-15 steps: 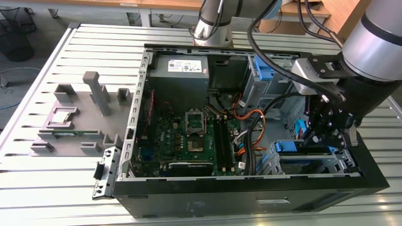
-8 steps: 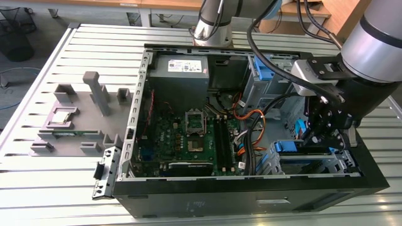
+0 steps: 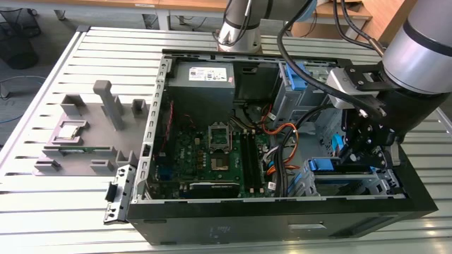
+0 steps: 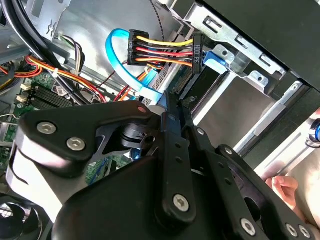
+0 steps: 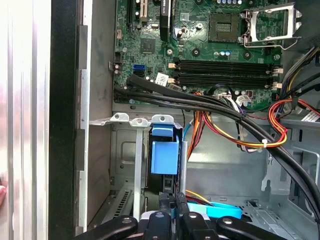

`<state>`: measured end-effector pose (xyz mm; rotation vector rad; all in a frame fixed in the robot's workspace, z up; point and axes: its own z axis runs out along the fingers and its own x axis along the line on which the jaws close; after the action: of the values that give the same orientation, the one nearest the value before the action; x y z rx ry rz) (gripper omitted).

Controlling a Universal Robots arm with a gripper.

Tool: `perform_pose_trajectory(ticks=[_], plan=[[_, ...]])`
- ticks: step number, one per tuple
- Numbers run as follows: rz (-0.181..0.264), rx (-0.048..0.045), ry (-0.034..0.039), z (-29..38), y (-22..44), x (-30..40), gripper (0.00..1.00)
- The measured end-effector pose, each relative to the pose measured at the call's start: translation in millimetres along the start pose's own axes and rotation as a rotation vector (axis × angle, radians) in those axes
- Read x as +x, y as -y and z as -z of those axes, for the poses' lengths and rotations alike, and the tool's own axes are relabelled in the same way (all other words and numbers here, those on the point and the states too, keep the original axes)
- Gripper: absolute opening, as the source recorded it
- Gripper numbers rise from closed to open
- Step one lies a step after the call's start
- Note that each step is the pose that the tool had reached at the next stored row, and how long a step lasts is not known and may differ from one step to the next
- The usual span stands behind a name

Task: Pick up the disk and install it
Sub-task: 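Insert the first disk wire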

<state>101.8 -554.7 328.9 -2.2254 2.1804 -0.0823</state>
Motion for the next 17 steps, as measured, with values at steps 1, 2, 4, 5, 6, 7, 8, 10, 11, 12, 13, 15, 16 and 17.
perform_pose_trajectory(ticks=[1,2,4,5,6,7,8,10,11,12,13,15,16,17], plan=[[0.000,0.0000,0.0000,0.0,0.0,0.0,0.16],[0.000,0.0000,0.0006,-0.2,0.0,-0.1,0.17],[0.000,0.0000,0.0006,-0.3,0.0,0.0,0.17],[0.000,0.0000,0.0004,-0.3,0.0,0.0,0.23],[0.000,0.0000,0.0004,-0.3,0.0,0.0,0.23],[0.000,0.0000,-0.0001,0.2,0.0,0.0,0.23],[0.000,0.0000,-0.0001,1.5,0.1,0.0,0.23],[0.000,0.0001,0.0003,6.1,0.3,0.1,0.23],[0.000,0.0000,0.0001,8.4,0.5,0.2,0.23],[0.000,0.0000,0.0000,10.5,0.6,0.2,0.23],[0.000,0.0000,0.0000,12.0,0.7,0.2,0.23],[-0.003,0.0000,0.0003,12.7,0.7,0.3,0.23],[-0.011,-0.0002,0.0000,12.7,0.7,0.3,0.23],[-0.023,-0.0004,-0.0007,12.8,0.7,0.3,0.23]])
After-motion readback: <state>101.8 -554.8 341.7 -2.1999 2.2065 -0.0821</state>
